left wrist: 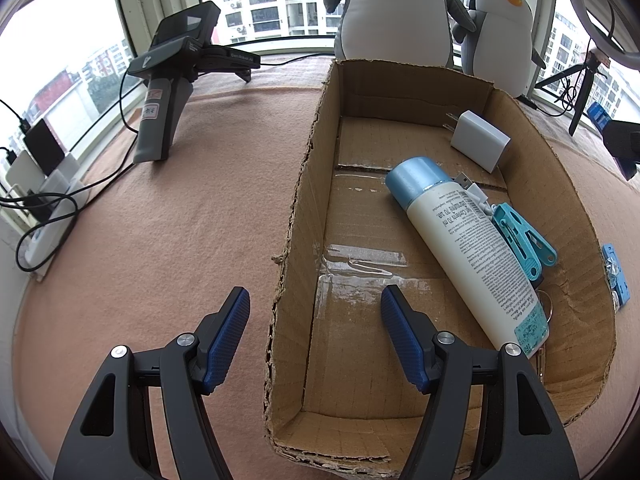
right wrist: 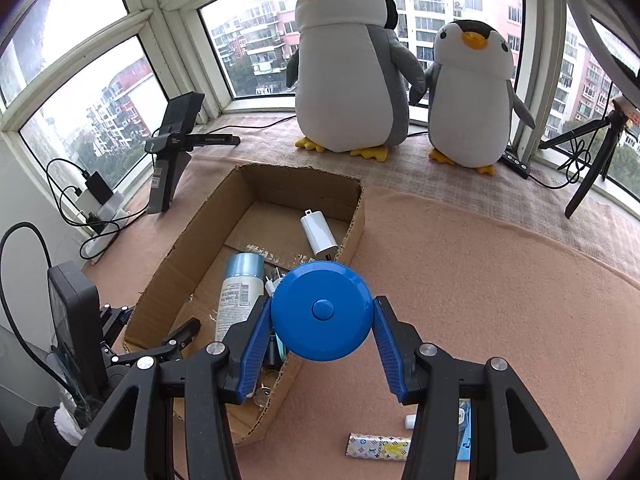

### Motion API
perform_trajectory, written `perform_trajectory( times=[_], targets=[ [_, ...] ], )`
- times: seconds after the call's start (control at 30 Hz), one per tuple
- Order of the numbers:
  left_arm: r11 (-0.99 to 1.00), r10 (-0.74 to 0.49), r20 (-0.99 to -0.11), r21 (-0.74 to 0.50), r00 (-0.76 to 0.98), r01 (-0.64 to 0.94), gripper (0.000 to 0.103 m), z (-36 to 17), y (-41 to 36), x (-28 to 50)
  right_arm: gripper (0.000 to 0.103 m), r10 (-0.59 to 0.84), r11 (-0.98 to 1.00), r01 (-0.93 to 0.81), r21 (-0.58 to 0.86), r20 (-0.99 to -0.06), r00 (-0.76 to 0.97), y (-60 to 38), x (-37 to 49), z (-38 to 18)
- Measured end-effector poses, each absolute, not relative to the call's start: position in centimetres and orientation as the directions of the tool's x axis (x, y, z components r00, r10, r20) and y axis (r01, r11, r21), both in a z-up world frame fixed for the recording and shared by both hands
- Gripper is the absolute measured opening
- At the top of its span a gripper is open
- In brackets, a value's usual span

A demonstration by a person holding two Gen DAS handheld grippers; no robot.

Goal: Organize rigid objects
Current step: 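Carry the blue tape measure into the cardboard box and open the right gripper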

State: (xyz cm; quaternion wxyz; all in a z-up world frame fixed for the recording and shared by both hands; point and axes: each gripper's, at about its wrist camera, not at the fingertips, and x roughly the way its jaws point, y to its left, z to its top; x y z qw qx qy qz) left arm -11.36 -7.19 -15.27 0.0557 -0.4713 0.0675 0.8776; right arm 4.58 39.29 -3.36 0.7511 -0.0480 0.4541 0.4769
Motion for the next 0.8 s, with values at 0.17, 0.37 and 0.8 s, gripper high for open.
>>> perform_trajectory(
  times=[0.17, 0.37, 0.8],
  targets=[
    [-0.984, 0.033, -0.834, 0.069, -0.550, -0.163, 0.069, -15.2, -7.1, -11.3, 0.046, 0.672, 0.525, -0.774, 0.353, -0.730, 0.123, 41.6, 4.2, -3.1],
    [-0.984, 0.033, -0.833, 0.071, -0.552, -0.165, 0.069, -15.2, -7.1, -11.3, 0.046, 0.662, 0.517, -0.785, 0.342, -0.741, 0.113, 43.7, 3.8, -3.5],
    [-0.983, 0.033, -0.833, 0.072, -0.553, -0.168, 0.069, -15.2, -7.1, -11.3, 0.046, 0.635, 0.522, -0.795, 0.310, -0.763, 0.120, 47.5, 4.0, -4.3]
  ],
)
